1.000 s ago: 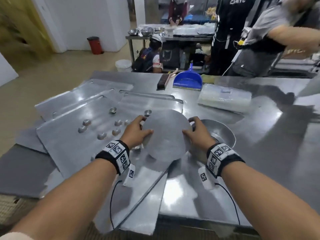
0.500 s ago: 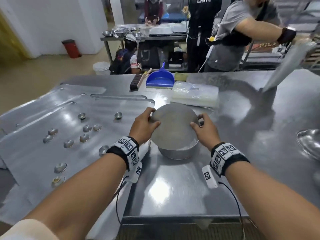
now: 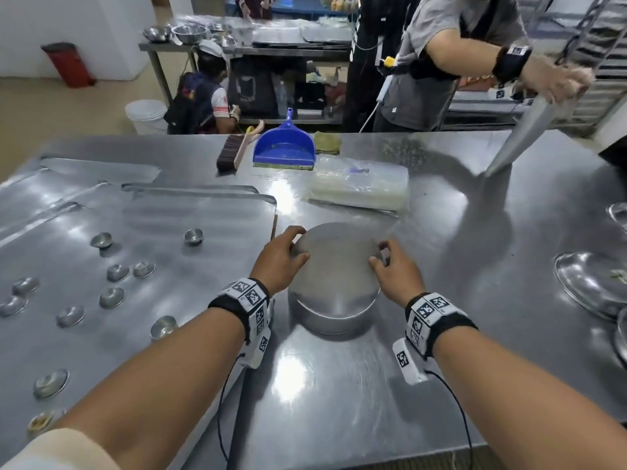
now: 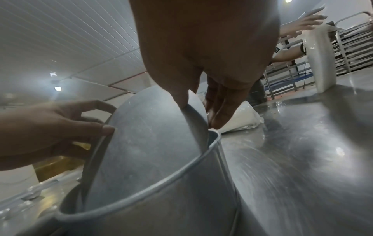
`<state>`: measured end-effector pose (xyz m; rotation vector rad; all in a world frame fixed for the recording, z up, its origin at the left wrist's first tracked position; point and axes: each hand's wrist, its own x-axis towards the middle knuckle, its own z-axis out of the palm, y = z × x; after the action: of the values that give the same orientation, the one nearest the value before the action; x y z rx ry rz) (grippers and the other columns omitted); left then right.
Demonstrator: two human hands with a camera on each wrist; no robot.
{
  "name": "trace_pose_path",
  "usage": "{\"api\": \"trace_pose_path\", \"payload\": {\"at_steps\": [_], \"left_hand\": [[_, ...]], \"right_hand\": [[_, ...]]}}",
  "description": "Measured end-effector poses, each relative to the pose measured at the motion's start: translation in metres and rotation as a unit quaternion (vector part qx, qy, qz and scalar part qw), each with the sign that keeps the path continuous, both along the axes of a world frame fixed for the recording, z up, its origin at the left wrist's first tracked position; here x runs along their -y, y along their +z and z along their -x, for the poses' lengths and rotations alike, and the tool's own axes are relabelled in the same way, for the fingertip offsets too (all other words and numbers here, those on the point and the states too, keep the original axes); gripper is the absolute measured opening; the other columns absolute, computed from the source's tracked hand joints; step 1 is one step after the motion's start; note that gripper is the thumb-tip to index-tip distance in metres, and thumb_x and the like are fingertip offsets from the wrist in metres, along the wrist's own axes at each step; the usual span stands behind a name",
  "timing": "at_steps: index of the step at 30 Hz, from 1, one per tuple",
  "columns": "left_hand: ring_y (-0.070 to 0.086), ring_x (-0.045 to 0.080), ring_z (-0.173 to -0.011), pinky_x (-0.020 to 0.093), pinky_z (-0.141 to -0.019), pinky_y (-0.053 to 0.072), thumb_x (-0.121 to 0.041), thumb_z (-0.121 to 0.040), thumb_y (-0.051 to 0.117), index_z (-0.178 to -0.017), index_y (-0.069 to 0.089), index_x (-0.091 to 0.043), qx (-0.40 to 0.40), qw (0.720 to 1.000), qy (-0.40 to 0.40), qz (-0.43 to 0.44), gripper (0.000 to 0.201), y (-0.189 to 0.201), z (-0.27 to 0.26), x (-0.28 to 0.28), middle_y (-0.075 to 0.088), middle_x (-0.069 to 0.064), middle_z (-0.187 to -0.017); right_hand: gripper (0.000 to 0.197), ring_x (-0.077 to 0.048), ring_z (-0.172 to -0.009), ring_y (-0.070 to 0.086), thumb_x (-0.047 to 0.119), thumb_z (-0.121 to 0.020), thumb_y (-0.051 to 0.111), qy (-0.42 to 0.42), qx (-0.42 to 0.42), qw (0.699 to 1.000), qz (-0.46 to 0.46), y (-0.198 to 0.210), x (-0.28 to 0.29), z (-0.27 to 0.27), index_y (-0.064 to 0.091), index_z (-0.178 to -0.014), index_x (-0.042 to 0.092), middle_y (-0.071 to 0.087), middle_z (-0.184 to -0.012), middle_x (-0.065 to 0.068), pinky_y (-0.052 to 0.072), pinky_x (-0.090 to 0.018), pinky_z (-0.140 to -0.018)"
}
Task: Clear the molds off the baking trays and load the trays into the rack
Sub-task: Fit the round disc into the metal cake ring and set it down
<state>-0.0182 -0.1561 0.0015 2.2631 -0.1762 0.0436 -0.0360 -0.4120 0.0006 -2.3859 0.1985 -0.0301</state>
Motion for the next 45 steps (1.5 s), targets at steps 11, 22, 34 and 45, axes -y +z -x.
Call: {"api": "trace_pose_path", "payload": {"at_steps": [11, 22, 34, 45], "left_hand": [[0.058, 0.027, -0.115, 0.037, -0.098, 0.047, -0.029, -0.091, 0.071, -0.142, 0.055, -0.024, -0.036, 0.996, 0.011, -0.084, 0.054, -0.048, -0.015, 0.008, 0.061, 0.009, -0.122], [0.056, 0.031, -0.120, 0.041, -0.104, 0.046, -0.036, -0.092, 0.069, -0.151, 0.037, -0.030, -0.102, 0.983, 0.127, -0.089, 0.067, -0.064, -0.003, 0.026, 0.045, 0.010, -0.138], [0.061, 0.019, -0.118, 0.032, -0.096, 0.049, -0.023, -0.093, 0.064, -0.148, 0.040, -0.040, -0.204, 0.967, 0.133, -0.074, 0.063, -0.062, 0.001, 0.011, 0.064, -0.004, -0.124], [0.063, 0.017, -0.118, 0.035, -0.100, 0.049, -0.042, -0.102, 0.053, -0.145, 0.050, -0.032, -0.099, 0.980, 0.171, 0.021, 0.044, -0.080, -0.062, 0.037, 0.064, -0.002, -0.134]], "right_hand": [[0.016, -0.029, -0.099, 0.063, 0.031, -0.089, 0.068, 0.053, -0.068, 0.991, 0.105, -0.036, 0.014, -0.025, 0.066, -0.100, 0.019, 0.068, -0.103, -0.006, 0.044, -0.031, -0.078], [0.041, -0.025, -0.094, 0.065, 0.034, -0.095, 0.059, 0.113, -0.100, 0.988, 0.007, -0.069, 0.039, -0.036, 0.050, -0.135, 0.031, 0.069, -0.096, 0.002, 0.045, -0.032, -0.077], [0.023, -0.009, -0.085, 0.068, 0.042, -0.100, 0.053, 0.088, -0.058, 0.984, -0.143, -0.084, 0.046, -0.041, 0.056, -0.123, 0.042, 0.070, -0.094, 0.011, 0.050, -0.028, -0.073], [0.028, -0.005, -0.093, 0.068, 0.045, -0.098, 0.057, 0.033, -0.058, 0.979, -0.190, -0.082, 0.056, -0.105, 0.059, -0.125, 0.036, 0.067, -0.098, 0.019, 0.052, -0.028, -0.082]]}}
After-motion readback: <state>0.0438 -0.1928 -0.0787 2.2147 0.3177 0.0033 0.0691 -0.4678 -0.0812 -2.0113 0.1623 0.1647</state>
